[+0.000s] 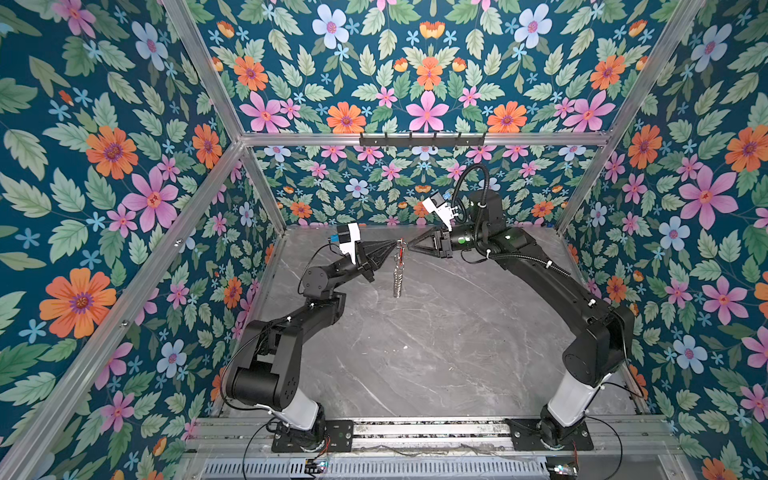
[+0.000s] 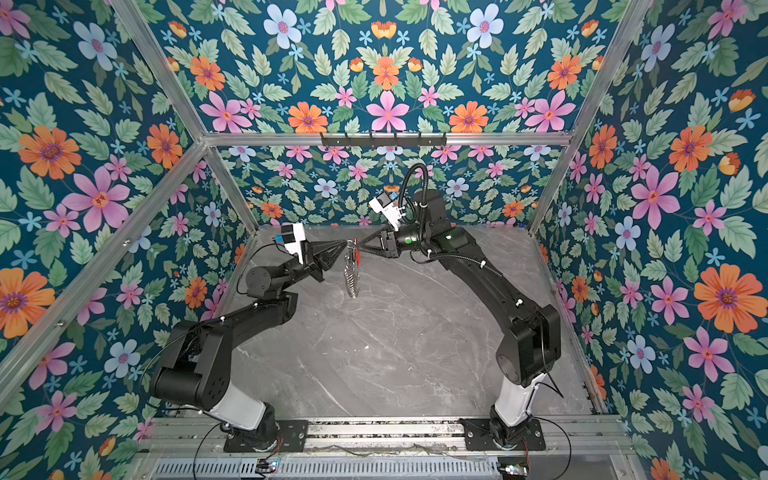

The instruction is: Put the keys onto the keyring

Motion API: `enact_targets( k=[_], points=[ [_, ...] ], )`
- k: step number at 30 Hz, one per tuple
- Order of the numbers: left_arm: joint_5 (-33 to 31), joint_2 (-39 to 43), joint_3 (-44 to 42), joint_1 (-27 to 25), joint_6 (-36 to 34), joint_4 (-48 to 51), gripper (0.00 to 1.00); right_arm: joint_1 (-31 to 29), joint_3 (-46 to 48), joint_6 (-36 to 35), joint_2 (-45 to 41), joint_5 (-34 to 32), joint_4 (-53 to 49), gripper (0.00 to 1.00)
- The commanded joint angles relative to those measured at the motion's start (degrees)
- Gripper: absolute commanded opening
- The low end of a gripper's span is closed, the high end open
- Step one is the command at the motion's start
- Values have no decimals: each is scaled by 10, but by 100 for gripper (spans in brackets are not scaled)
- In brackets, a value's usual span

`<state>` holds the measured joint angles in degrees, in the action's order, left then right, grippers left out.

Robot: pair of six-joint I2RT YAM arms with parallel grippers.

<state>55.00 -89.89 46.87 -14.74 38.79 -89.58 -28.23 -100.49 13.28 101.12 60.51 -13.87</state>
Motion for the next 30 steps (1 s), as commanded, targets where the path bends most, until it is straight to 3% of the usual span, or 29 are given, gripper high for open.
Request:
enact_targets(
  k=[1, 11, 30],
  points=[
    [-11, -1, 6, 0, 5, -22, 0, -2, -7, 0, 6, 11, 8, 23],
    [-10, -6, 11, -3, 7, -24, 0, -4, -10, -1, 10, 10, 7, 0],
    [-29, -2, 19, -16, 15, -46, 0, -4, 6, 4, 20, 11, 2, 0]
  ],
)
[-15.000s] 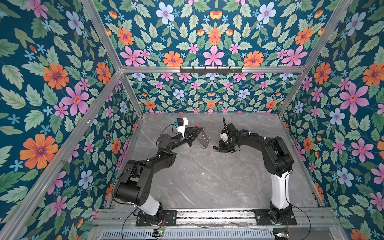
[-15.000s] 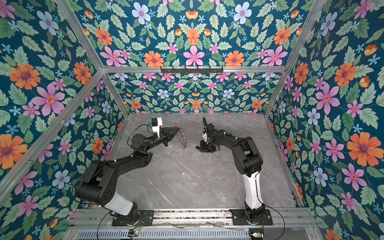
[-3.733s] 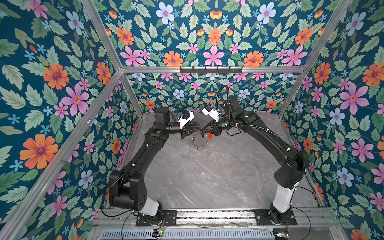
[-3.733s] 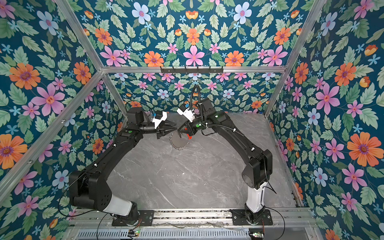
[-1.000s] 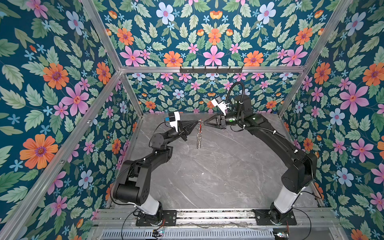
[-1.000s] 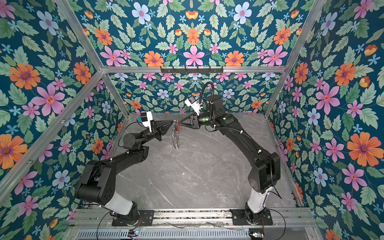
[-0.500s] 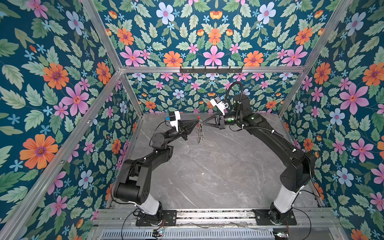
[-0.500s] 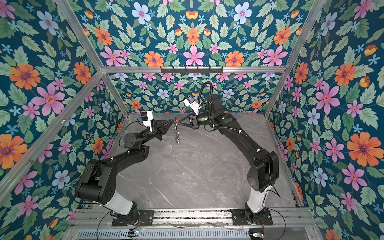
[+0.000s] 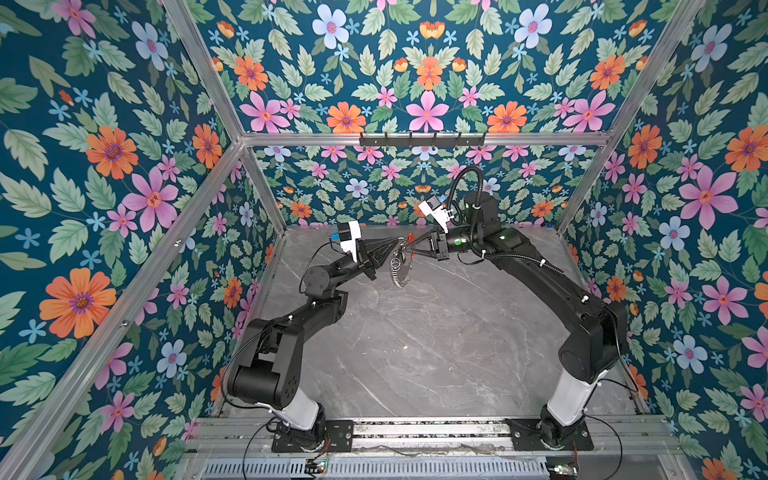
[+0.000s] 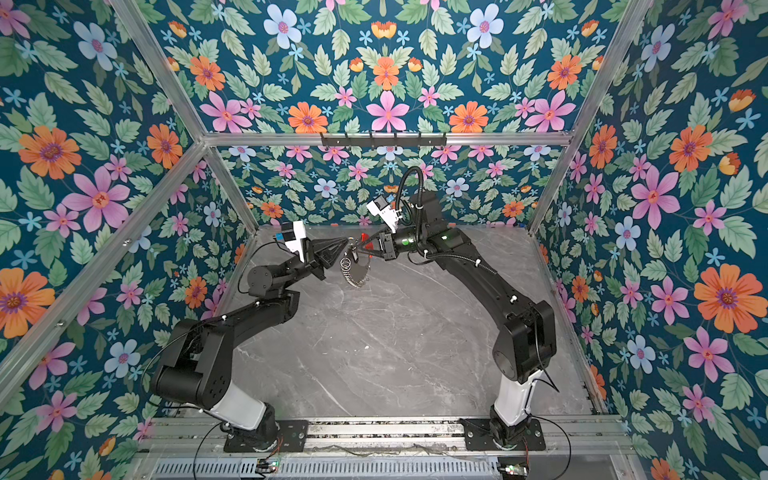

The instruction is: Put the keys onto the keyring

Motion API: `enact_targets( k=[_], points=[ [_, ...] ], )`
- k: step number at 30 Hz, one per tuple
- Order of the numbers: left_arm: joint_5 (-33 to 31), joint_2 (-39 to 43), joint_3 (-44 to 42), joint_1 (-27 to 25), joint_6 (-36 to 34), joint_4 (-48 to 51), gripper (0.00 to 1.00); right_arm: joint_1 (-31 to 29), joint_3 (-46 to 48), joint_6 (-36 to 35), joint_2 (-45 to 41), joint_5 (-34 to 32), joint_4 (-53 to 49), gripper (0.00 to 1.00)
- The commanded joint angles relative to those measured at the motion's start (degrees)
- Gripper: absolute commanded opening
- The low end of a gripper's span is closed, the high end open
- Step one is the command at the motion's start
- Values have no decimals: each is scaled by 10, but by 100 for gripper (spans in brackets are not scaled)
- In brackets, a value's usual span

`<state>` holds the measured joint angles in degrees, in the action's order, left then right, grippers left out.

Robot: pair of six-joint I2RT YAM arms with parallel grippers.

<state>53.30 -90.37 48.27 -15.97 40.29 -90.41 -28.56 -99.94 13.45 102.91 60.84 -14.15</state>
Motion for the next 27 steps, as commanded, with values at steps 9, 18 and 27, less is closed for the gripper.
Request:
enact_targets(
  k=[9, 18, 27],
  points=[
    [-24, -15, 2, -24, -2, -48, 0, -6, -3, 7, 4, 8, 11, 0],
    [-27, -4, -8, -23, -14, -48, 0, 30, 87, 41, -53, -26, 86, 11],
    [-28, -4, -5, -22, -8, -49, 0, 29, 86, 89, -64, 25, 167, 20]
  ],
)
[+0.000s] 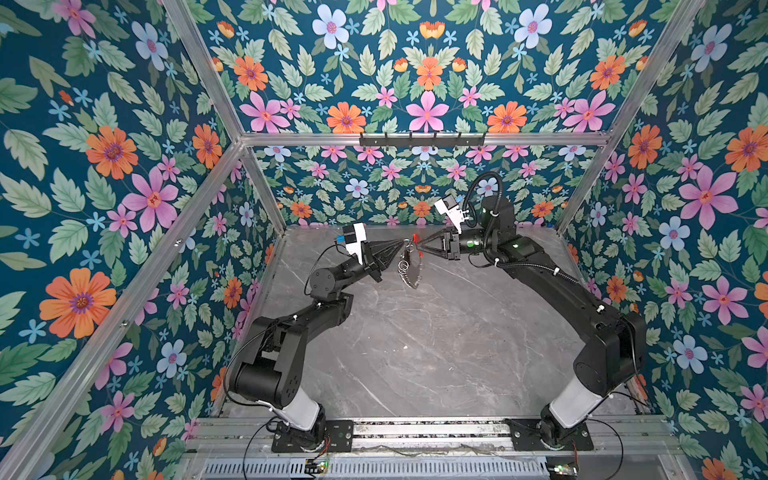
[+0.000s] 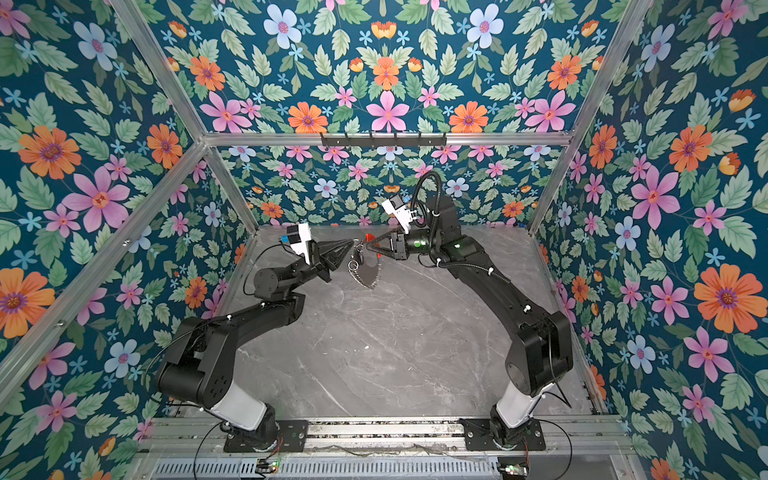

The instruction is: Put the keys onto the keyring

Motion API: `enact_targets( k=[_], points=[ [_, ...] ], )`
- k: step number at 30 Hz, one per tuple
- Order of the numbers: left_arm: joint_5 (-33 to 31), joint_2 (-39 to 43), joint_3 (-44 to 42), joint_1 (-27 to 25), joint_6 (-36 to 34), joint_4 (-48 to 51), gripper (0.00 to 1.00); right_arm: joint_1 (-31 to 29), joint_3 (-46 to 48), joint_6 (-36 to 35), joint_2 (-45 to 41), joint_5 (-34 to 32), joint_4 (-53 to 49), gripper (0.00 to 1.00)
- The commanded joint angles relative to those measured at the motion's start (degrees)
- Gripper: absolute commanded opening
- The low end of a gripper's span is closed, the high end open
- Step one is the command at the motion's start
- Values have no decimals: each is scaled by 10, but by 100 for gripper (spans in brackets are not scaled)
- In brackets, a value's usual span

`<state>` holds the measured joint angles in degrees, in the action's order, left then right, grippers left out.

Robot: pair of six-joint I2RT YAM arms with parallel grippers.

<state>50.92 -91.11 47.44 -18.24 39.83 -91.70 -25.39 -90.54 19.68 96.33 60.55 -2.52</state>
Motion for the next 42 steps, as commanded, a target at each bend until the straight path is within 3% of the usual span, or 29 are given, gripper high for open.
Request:
enact_targets(
  k=[1, 11, 17, 33, 42],
  points=[
    [-5, 3, 2, 0, -4, -36, 0, -5, -13, 30, 5, 33, 53, 20],
    [-8, 9, 0, 0, -3, -37, 0, -17, -23, 26, 23, 38, 45, 20],
    [-12, 9, 3, 0, 0, -39, 0, -19, -21, 28, 25, 39, 47, 12],
    [-16, 9, 6, 0, 10, -40, 0, -28, -37, 33, 40, 44, 50, 12],
    [-17, 12, 0, 1, 2, -40, 0, -14, -25, -3, 6, 5, 11, 12]
  ],
)
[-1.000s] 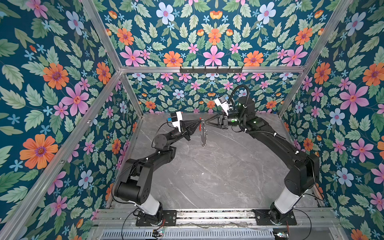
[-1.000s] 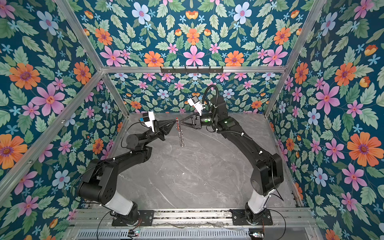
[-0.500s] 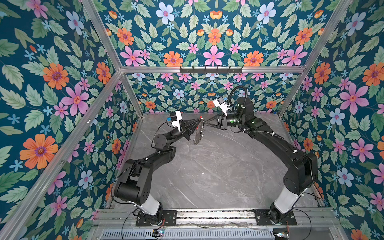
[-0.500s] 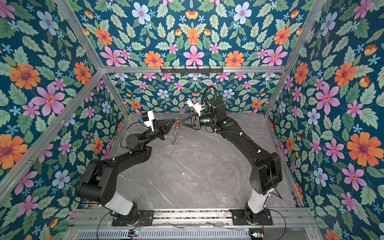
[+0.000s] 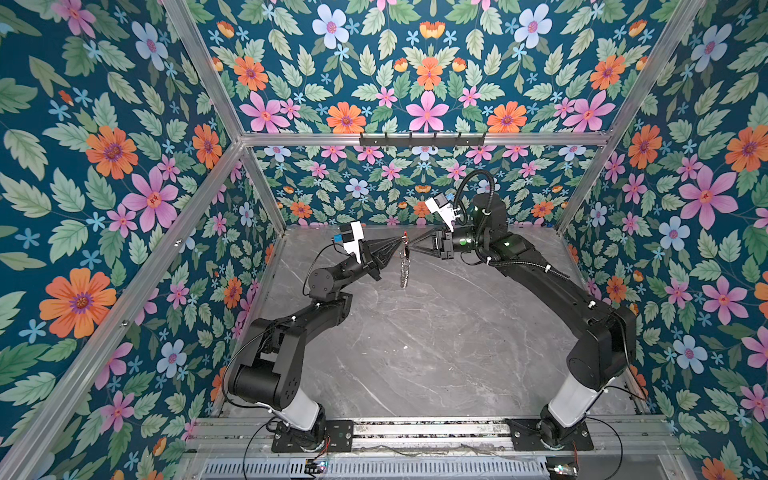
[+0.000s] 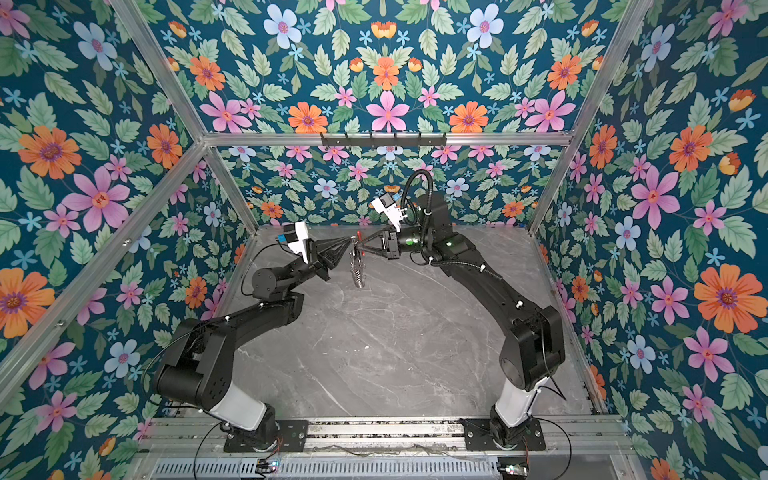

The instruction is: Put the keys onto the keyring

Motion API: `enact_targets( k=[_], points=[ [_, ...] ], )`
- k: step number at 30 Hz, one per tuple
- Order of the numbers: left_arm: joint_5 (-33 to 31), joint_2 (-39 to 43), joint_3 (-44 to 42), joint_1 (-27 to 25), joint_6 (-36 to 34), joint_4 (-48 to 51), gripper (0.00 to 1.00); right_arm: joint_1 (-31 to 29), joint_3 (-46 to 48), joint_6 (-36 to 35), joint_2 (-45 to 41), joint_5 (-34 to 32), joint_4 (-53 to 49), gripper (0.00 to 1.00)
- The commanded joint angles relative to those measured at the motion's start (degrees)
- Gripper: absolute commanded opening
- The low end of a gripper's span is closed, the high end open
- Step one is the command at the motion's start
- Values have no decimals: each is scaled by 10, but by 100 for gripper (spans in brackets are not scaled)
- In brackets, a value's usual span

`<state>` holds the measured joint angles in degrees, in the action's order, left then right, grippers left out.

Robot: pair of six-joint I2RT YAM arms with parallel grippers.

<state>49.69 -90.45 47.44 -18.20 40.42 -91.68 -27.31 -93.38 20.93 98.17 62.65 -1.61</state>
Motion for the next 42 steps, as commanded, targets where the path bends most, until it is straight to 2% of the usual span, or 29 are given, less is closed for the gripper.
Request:
enact_targets(
  k=[1, 15, 28, 42],
  points=[
    [-4, 5, 0, 1, -3, -40, 0, 8, 5, -15, -16, -19, 4, 12],
    [-3, 7, -3, 1, -2, -40, 0, -11, -36, -21, 9, -12, -19, 14],
    [-1, 8, -4, 0, -3, -40, 0, -11, -39, -32, 11, -20, -33, 33],
    [0, 6, -8, 0, 0, -40, 0, -8, -48, -37, 9, -30, -39, 33]
  ],
)
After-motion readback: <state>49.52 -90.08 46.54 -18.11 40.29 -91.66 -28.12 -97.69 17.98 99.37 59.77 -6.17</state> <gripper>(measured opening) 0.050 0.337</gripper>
